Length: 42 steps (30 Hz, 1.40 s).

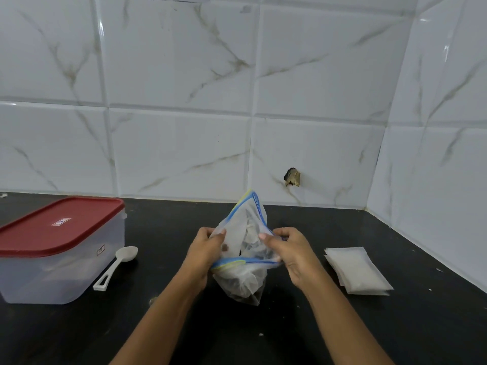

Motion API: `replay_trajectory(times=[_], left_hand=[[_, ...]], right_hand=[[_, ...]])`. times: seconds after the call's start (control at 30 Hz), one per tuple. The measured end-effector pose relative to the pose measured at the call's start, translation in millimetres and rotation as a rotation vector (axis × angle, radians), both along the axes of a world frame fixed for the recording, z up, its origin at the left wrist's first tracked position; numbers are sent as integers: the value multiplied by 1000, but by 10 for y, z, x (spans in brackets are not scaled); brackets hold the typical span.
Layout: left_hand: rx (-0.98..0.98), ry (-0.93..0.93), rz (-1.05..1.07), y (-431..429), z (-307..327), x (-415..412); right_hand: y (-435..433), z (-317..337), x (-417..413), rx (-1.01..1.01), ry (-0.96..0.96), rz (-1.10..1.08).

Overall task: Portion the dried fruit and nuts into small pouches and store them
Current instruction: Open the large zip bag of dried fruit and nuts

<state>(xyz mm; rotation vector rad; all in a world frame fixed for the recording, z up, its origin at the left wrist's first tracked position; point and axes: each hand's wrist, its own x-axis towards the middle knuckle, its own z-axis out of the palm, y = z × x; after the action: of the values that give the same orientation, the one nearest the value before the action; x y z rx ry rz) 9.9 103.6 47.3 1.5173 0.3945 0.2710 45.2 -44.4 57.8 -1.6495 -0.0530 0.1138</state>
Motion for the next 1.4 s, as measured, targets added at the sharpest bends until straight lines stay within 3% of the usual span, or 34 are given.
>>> replay_trajectory(times=[0.07,0.17,0.2,0.37,0.53,0.73,0.8,0.9,0.97,1.03,1.17,1.23,1.33,1.4], left_hand=[[-29,-4,10,37,0,-5],[-97,5,24,102,-15,35],[-141,17,16,128,-17,49],[-575,42,-75,192,66,14],[-766,18,-72,227,95,14],[-675,80,-171,202,46,-31],[-619,57,-258,203,68,-43],[-347,58,-139,135,18,-13],[-256,63,-62,92,-31,16],[-313,75,-38,90,-34,16],[-869,122,-247,160,2,17],[-979,118,-298,174,-1,9],[-858,103,-280,176,-13,14],[-490,81,-215,185,-70,81]], right_hand=[[-17,-30,40,-169,-65,-111],[-46,-43,86,-224,-75,-113],[-46,-49,92,-165,-30,-114],[-85,25,42,520,331,-67],[-152,38,36,685,443,-27],[-128,80,49,523,219,68],[-126,52,70,269,99,90],[-87,-51,72,-181,-124,-3],[-69,-79,83,-239,-196,-72],[-55,-95,121,-174,-170,-87],[-67,-57,127,223,161,-49],[-103,-29,130,475,302,-16],[-113,-63,187,674,394,-45],[-101,-108,215,686,406,-71]])
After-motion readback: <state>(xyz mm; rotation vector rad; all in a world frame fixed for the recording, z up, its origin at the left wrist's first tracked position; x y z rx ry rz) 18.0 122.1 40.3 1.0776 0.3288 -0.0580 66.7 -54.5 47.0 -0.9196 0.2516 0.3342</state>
